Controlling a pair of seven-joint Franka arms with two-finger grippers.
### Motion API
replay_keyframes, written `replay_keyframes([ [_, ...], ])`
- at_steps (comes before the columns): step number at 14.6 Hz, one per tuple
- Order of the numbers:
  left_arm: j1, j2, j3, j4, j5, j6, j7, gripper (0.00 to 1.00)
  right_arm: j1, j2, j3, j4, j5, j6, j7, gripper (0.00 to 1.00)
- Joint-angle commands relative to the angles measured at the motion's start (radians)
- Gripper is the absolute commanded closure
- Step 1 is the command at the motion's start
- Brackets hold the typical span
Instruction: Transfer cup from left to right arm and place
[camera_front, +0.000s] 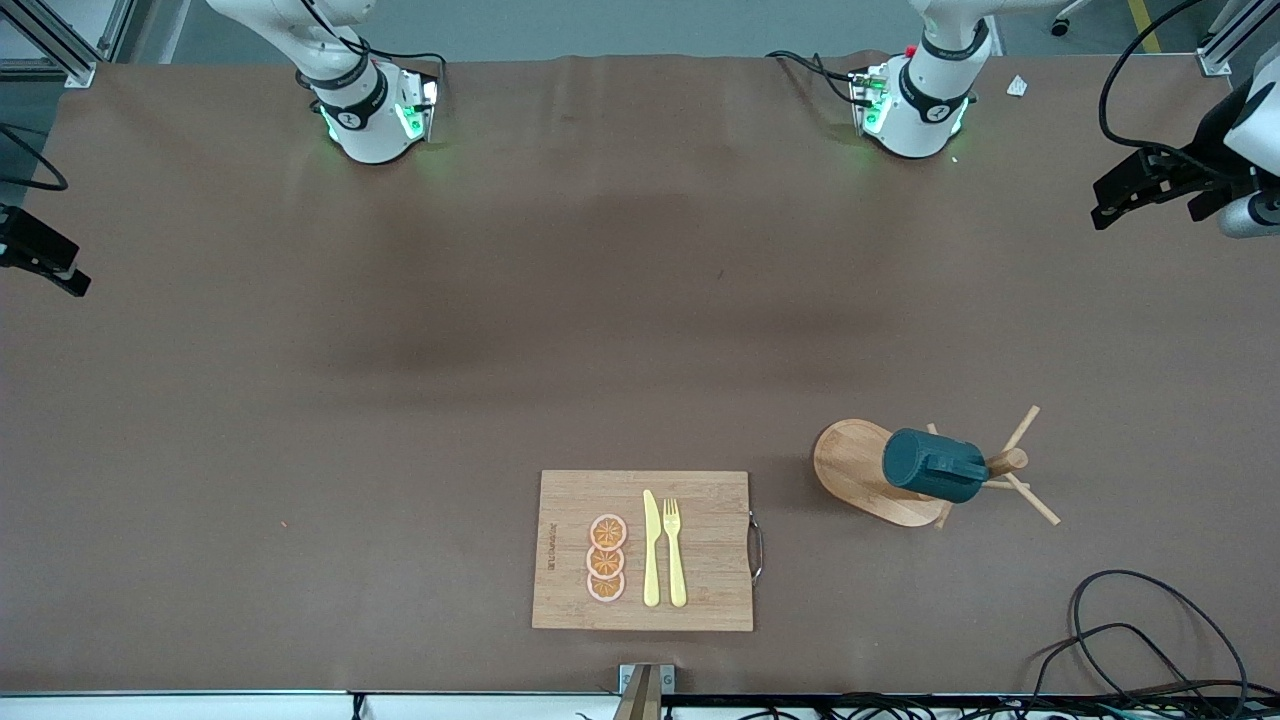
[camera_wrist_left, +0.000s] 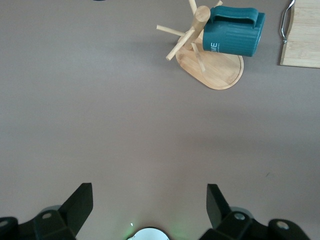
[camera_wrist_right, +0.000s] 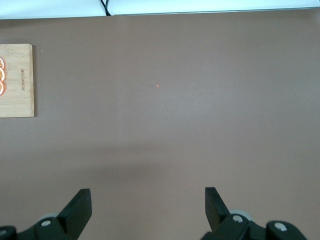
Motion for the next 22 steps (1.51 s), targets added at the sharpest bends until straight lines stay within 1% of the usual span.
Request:
replay_keyframes([
  [1, 0.003, -0.011, -0.007, 0.0, 0.005, -0.011, 0.009, 0.0, -0.014, 0.0, 0.009, 0.003, 0.0, -0.002, 0.003, 0.0],
  [5, 0.009, 0.001, -0.006, 0.003, 0.011, -0.011, 0.009, 0.0, -0.014, 0.0, 0.009, 0.003, -0.002, -0.004, 0.003, 0.0],
  [8, 0.012, 0.038, 0.002, 0.048, 0.001, -0.006, 0.009, 0.0, -0.012, 0.0, 0.009, 0.003, 0.0, -0.002, 0.003, 0.0],
  [11, 0.001, 0.046, 0.0, 0.043, 0.004, 0.041, -0.026, 0.0, -0.014, 0.0, 0.009, 0.003, 0.0, -0.002, 0.003, 0.0],
  [12, 0.0, 0.05, -0.006, 0.043, 0.004, 0.042, -0.106, 0.0, -0.014, 0.0, 0.009, 0.003, 0.0, -0.002, 0.003, 0.0],
  [14, -0.002, 0.061, -0.009, 0.043, -0.015, 0.055, -0.334, 0.0, -0.012, 0.0, 0.009, 0.003, 0.0, -0.002, 0.003, 0.0],
  [17, 0.004, 0.084, -0.007, 0.039, -0.108, 0.066, -0.608, 0.0, -0.014, 0.0, 0.009, 0.003, 0.0, -0.004, 0.003, 0.0],
  [20, -0.006, 0.098, -0.009, 0.033, -0.169, 0.126, -0.973, 0.0, -0.012, 0.0, 0.009, 0.003, 0.0, -0.004, 0.003, 0.0],
  [22, -0.034, 0.101, -0.01, 0.0, -0.188, 0.199, -1.152, 0.0, -0.012, 0.0, 0.009, 0.003, -0.002, -0.004, 0.003, 0.0],
])
